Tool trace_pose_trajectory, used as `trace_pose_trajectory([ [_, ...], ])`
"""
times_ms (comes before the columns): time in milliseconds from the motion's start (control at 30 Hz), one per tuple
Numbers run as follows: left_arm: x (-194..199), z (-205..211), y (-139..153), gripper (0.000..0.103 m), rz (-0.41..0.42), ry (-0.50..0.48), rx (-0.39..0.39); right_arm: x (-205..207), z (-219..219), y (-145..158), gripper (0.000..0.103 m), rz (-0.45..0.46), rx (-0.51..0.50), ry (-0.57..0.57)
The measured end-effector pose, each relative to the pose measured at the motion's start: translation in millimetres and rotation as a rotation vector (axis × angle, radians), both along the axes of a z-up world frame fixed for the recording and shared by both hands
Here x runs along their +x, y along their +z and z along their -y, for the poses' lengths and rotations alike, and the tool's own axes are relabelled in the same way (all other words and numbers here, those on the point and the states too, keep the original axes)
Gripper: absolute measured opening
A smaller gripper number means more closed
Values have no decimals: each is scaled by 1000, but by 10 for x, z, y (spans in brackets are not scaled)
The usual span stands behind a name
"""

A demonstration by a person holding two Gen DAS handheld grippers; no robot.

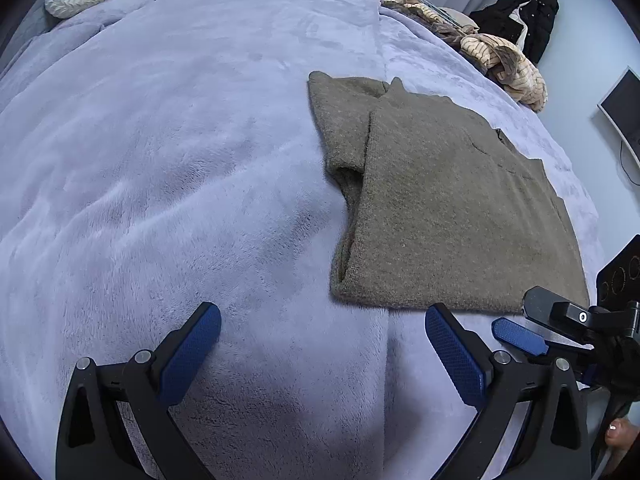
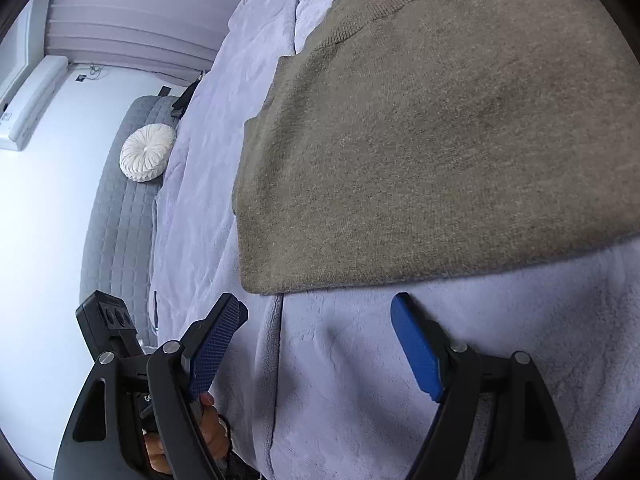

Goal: Fold small clothes

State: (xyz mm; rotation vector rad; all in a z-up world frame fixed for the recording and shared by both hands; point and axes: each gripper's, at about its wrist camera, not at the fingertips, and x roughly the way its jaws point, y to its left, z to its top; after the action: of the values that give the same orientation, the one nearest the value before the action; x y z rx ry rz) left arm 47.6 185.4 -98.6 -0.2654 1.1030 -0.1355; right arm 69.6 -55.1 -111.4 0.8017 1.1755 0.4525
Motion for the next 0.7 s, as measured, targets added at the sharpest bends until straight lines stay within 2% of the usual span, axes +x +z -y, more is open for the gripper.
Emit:
trace_pose_trajectory([
  [333, 19, -15, -82, 102, -15, 1, -1, 179, -136, -94, 81, -22, 62, -12],
  [500, 18, -147, -66, 102, -3, 24, -92, 278, -220, -129, 81, -20, 158, -28],
  [633, 45, -246, -46, 102, 0, 40, -176, 373, -339, -236, 81, -37, 180, -35],
  [667, 56, -268, -41, 102, 1, 44, -199, 386, -370, -255, 79, -37, 182, -40],
  [700, 70, -292, -38, 102, 3, 46, -226, 396, -385, -260, 60, -31, 181, -51],
])
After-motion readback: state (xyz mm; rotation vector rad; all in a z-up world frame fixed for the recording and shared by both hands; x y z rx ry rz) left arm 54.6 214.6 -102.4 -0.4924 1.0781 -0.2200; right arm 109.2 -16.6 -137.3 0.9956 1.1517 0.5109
